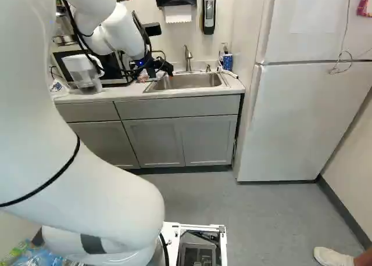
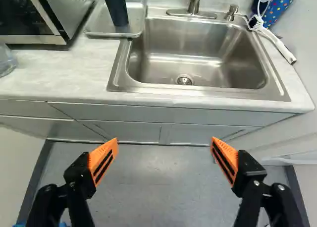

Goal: Rinse the cup and place it in the tray

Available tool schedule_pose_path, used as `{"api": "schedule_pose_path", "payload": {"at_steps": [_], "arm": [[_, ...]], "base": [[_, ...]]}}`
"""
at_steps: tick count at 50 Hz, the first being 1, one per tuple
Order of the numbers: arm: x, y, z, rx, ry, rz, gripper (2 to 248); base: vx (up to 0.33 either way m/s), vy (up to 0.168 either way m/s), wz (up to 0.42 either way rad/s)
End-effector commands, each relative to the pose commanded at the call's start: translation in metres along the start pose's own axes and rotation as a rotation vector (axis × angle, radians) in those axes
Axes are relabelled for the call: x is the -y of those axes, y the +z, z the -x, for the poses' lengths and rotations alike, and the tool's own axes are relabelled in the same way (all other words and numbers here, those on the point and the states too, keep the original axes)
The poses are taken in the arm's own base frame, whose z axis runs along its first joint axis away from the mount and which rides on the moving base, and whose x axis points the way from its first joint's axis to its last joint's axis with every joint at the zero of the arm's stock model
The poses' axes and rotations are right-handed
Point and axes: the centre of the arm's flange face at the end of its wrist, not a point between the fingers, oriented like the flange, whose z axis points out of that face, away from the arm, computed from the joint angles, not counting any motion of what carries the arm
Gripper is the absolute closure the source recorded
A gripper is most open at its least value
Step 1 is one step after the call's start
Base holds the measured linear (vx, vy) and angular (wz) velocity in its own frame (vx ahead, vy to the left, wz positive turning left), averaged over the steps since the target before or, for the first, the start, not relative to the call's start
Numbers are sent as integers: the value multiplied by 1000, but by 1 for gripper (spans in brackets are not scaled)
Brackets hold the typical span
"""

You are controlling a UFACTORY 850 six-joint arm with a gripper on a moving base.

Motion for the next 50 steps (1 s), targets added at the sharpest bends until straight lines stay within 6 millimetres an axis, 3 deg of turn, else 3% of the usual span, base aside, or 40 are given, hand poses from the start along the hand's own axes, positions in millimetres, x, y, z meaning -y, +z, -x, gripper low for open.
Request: {"api": "schedule_pose_path", "payload": {"at_steps": [50], "arm": [[0,0,0,0,0,0,3]], "base": [[-1,0,0]]}}
